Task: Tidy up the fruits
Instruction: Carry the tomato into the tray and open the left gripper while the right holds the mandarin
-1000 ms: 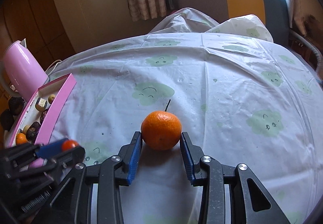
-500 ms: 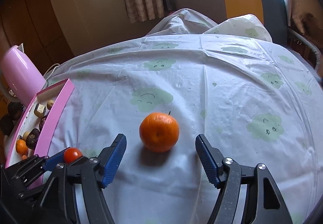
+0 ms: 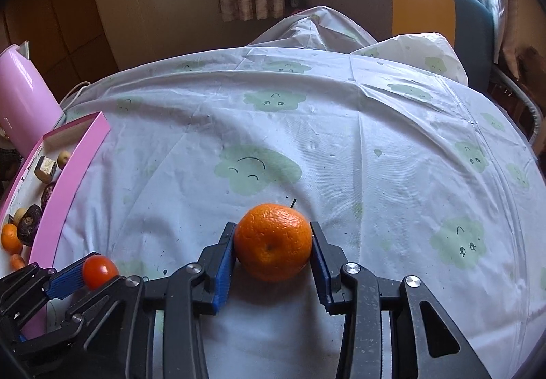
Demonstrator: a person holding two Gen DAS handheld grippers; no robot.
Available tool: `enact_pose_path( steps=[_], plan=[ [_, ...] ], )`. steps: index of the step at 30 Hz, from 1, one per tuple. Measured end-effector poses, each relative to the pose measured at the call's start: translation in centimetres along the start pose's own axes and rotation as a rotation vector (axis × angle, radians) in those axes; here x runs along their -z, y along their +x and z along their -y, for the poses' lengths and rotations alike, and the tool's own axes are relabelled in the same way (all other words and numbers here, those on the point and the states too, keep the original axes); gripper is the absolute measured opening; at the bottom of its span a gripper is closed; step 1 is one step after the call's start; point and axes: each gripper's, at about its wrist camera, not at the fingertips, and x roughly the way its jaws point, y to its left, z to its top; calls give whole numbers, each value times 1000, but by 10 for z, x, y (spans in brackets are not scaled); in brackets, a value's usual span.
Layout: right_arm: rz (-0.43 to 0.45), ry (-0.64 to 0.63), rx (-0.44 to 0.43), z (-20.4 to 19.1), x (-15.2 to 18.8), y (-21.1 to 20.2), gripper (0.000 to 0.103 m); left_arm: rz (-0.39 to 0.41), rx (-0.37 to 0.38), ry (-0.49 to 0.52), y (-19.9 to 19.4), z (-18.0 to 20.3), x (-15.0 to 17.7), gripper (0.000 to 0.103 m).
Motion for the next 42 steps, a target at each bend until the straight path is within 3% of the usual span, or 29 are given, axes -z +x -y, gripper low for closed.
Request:
enact_pose_path(
  steps=[14, 23, 31, 38, 42],
  plan=[
    [25, -10, 13, -2, 3, -2, 41, -22, -12, 1, -6, 2, -5, 30],
    [28, -10, 14, -3, 4, -3, 41, 65, -12, -15, -56, -6, -17, 30],
    [29, -14, 18, -3, 3, -3, 41, 109, -100, -144, -88, -70, -26, 30],
    [28, -18, 23, -3, 3, -3, 41, 67, -154, -306, -80, -147, -24, 30],
    [28, -19, 25, -4, 3, -2, 41, 46, -179, -341, -72, -163, -27, 32]
  ],
)
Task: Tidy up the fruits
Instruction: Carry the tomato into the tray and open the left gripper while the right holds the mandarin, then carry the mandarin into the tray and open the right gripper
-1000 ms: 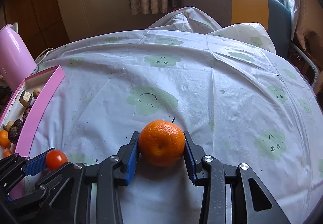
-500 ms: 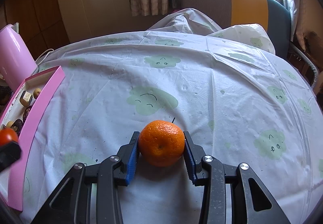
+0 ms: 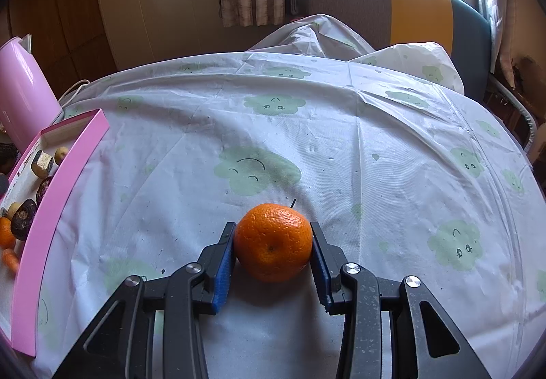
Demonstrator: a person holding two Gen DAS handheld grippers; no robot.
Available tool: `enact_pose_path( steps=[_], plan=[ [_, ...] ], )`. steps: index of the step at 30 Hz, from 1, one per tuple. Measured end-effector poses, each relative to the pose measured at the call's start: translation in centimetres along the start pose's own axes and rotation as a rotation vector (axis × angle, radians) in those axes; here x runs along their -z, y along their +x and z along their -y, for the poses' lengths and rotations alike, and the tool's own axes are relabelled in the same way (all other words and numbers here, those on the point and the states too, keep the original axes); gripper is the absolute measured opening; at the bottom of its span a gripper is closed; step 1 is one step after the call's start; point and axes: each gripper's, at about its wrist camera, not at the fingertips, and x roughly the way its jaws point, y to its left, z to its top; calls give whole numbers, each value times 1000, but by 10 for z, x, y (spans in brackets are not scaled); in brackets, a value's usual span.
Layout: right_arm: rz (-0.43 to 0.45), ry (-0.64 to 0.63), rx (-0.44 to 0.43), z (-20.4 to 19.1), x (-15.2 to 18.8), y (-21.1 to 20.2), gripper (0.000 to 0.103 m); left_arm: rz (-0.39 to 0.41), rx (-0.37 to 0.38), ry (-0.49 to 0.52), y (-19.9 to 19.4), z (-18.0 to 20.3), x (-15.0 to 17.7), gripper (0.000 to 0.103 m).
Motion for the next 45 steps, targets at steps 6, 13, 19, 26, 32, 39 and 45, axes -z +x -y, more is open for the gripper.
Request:
enact_pose_path(
  steps=[6, 13, 19, 26, 32, 39, 45],
  plan=[
    [0, 0, 0, 0, 0, 0, 41, 8, -35, -14, -6, -1, 2, 37],
    [-1, -10, 12, -2, 0, 0, 41, 54, -76, -10, -26, -1, 11, 37],
    [-10, -21, 31, -5, 1, -3, 40, 77, -79, 17, -40, 2, 18, 37],
    [-21, -38, -12, -26, 7, -12, 40, 78, -89, 27, -47, 0, 25, 37],
    [-14, -67, -91, -56, 7, -24, 40, 84, -101, 21, -52, -5, 29, 37],
    [33, -132, -201, -97, -3, -50, 40, 96, -106, 9, -57, -12, 30, 37],
    [61, -201, -284, -133, -9, -68, 40, 103, -115, -7, -59, -19, 30, 37]
  ],
)
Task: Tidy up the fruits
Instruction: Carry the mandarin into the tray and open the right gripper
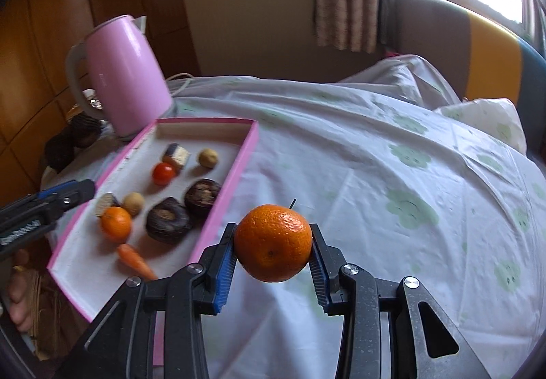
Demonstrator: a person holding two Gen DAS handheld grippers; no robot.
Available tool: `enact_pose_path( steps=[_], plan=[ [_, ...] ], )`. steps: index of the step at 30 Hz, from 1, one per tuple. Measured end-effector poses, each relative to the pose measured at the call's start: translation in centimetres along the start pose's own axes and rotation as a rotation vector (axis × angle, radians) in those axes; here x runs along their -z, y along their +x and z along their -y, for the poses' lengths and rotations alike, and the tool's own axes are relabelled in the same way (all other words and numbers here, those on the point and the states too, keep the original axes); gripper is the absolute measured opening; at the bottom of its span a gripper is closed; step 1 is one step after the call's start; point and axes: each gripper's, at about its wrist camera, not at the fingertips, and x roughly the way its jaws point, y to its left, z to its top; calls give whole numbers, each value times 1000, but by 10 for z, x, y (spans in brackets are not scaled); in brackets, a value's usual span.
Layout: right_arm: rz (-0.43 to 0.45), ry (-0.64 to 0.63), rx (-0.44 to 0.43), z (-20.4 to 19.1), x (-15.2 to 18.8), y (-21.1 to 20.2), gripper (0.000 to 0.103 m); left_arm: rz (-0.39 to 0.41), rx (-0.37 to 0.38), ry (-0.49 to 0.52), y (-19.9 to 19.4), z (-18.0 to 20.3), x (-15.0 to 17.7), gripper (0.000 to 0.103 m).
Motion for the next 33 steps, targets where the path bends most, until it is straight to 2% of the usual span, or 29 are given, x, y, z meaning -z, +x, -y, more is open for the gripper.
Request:
enact_pose_path(
  steps=[13, 23, 28, 33],
  plan=[
    [-20, -113, -128, -59, -10, 5, 40, 14, -24, -52, -5, -21, -3, 37],
    [-50, -161, -143, -76, -15, 27, 42, 23, -43, -80, -6, -34, -4, 37],
    [-64, -191, -146, -83, -11, 31, 37, 22, -50, -86, -6, -36, -3, 37],
    [-61, -149, -184, -77, -7, 23, 39, 23, -55, -84, -5, -37, -3, 37]
  ],
)
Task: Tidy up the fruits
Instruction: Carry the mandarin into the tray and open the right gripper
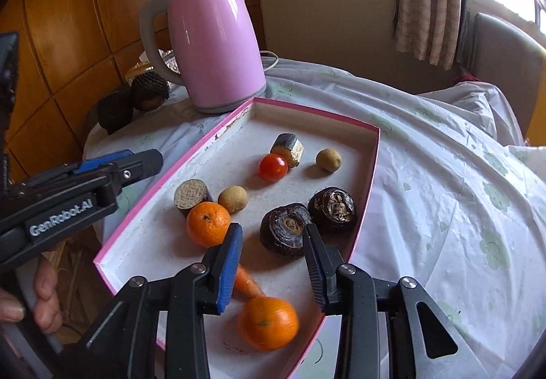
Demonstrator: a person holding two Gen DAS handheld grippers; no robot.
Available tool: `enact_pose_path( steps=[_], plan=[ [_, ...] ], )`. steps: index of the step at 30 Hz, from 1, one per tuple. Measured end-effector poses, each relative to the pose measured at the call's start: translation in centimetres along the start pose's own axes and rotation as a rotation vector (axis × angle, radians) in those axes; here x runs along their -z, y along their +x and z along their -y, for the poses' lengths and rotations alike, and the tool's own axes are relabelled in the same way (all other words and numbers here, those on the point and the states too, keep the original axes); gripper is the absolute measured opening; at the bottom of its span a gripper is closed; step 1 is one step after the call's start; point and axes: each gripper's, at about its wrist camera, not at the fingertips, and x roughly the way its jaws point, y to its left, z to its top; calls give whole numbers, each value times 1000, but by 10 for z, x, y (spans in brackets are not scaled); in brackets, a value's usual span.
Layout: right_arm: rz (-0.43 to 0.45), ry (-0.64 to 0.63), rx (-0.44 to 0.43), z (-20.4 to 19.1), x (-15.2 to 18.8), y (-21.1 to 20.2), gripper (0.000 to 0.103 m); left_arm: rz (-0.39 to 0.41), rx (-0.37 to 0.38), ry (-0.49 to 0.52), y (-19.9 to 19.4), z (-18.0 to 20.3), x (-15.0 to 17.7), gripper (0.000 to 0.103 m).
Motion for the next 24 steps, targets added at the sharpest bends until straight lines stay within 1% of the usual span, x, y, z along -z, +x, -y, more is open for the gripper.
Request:
enact_pose_path(
  steps=[2, 6, 10, 12, 13, 16, 18, 21, 22, 23, 24],
  plan=[
    [5, -1, -10, 0, 4, -6, 42, 0, -1, -3, 0, 0, 0, 37],
    [-18, -46, -27, -6, 15, -13, 42, 1, -3, -5, -1, -1, 0, 37],
    [-40, -104, -4, -14, 24, -11, 42, 4, -4, -5, -3, -1, 0, 38],
    [-48, -125, 20, -18, 25, -7, 30, 12, -5, 1, -6, 0, 0, 38],
    [-54, -131, 30, -19, 25, -4, 21, 16, -6, 5, -7, 0, 0, 38],
    [-46, -113, 58, -16, 20, 2, 20, 25, -2, 9, -12, 1, 1, 38],
    [-26, -76, 51, -12, 15, 1, 20, 33, -8, 18, -15, 3, 2, 40],
    [14, -24, 35, -8, 8, -9, 21, 52, -11, 21, -21, 4, 4, 46],
    [29, -15, 43, -9, 8, -12, 27, 59, -10, 22, -23, 4, 4, 46],
    [47, -5, 52, -9, 7, -16, 36, 64, -10, 24, -25, 5, 5, 47],
    [62, 4, 64, -9, 7, -20, 39, 70, -13, 28, -27, 6, 5, 48]
  ],
)
